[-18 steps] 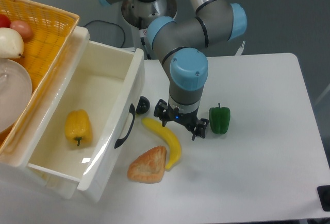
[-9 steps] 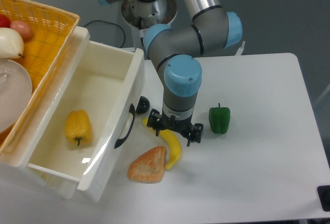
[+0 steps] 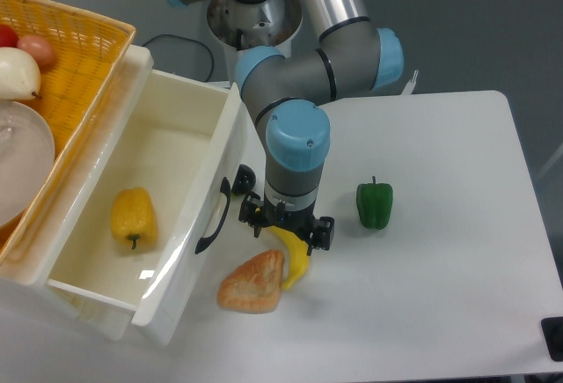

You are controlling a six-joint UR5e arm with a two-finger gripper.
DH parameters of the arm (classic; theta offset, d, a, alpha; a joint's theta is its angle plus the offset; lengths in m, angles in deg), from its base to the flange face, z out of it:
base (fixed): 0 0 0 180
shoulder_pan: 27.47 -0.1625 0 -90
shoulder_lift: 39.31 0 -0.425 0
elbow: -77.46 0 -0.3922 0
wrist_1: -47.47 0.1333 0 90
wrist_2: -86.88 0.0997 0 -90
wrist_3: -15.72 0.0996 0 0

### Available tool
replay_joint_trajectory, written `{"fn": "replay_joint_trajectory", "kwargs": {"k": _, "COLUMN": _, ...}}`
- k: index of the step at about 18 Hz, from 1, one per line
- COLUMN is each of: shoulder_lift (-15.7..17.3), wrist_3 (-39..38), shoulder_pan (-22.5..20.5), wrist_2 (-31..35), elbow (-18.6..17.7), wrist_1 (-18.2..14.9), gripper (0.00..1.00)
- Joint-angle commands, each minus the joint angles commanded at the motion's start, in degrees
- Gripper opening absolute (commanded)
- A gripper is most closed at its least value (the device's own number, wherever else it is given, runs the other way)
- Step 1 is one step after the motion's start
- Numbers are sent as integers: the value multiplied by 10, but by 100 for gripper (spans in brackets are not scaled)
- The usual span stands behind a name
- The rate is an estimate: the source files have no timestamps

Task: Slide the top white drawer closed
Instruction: 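Push the drawer's outer side with the gripper toward the drawer unit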

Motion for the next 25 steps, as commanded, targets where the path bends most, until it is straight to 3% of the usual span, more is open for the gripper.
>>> {"fn": "replay_joint_trajectory", "kwargs": {"k": 25, "shoulder_lift": 11, "wrist_3": 0, "shoulder_pan": 24, "wrist_2": -2, "elbow": -2, "wrist_1": -1, "gripper": 100}}
